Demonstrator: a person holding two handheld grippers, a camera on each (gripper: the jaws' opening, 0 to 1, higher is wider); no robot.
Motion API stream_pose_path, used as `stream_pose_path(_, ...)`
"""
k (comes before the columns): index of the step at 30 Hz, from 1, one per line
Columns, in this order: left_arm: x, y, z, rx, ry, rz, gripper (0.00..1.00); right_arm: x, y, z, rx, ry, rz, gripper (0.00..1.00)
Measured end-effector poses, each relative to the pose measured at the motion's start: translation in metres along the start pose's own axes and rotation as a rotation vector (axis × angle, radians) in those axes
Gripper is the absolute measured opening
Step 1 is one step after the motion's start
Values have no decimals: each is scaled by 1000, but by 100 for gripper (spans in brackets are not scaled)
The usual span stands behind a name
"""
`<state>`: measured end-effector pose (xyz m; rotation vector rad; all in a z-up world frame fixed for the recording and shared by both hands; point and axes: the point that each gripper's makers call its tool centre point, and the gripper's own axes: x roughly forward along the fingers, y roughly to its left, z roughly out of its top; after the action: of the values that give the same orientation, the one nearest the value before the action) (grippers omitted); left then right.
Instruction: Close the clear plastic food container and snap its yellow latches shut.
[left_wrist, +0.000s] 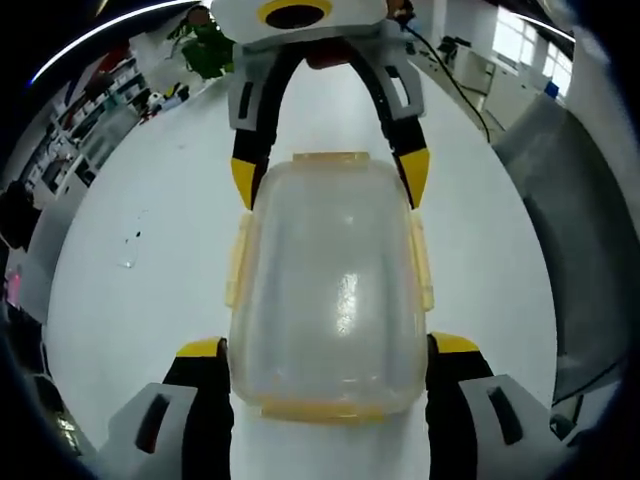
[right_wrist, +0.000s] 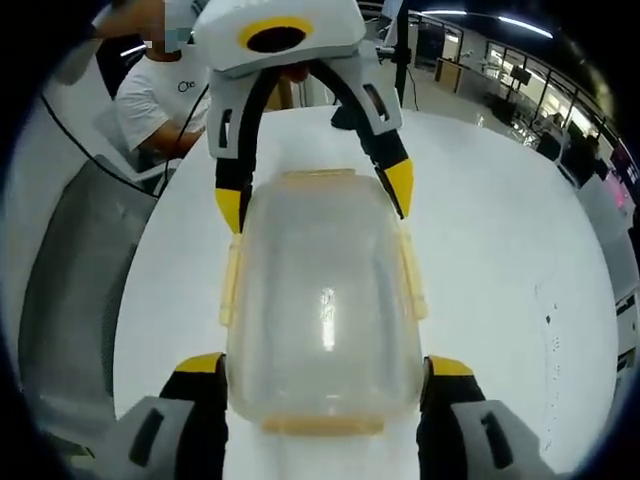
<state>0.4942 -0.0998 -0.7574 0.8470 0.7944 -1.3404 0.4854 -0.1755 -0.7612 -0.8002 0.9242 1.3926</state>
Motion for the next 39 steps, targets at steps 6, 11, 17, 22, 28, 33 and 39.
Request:
stream_pose_path(6, -3, -3, 1, 20, 6, 1, 78, 10, 4, -25, 47, 132, -30, 89)
stream_pose_path(11, -10, 4, -1, -7, -15, 71, 99, 1, 8, -14, 122, 20, -56, 99)
stream_pose_path(17, -20, -1, -3, -49, -36, 94, 99, -14, 10, 0, 145, -64, -73, 99)
stream_pose_path(22, -26, -7, 1, -100, -72, 120, 99, -22, 15, 3, 192, -112, -106, 99)
stream_pose_path(28, -32, -14, -1, -121, -80, 159, 99, -31, 21, 4, 227, -153, -144, 99)
stream_pose_path(33, -40, -21, -1, -194, -118, 184, 99, -37, 27, 6, 269, -195, -172, 99)
stream_pose_path(39, -49, -33, -3, -227, -140, 210, 98, -39, 40, 1, 309, -209, -198, 99)
